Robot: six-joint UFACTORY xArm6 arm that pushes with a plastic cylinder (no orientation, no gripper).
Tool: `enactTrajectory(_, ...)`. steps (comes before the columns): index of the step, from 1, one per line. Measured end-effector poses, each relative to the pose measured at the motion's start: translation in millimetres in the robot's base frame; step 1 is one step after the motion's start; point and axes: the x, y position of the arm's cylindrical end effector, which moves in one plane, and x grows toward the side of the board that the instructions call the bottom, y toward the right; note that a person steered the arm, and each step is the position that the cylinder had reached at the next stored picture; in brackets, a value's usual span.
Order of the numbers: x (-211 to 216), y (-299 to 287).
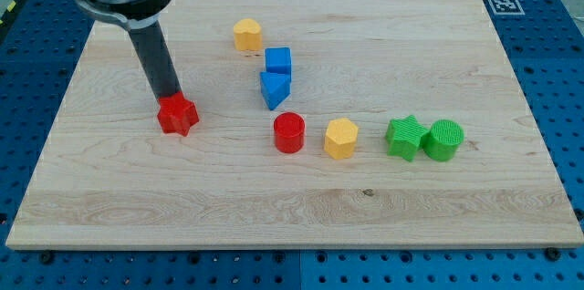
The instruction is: Nudge the blue triangle right a bit
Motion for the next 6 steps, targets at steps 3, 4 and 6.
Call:
enactTrajectory(3, 19, 34)
enactTrajectory(4, 19, 72)
enactTrajectory(6, 19, 146)
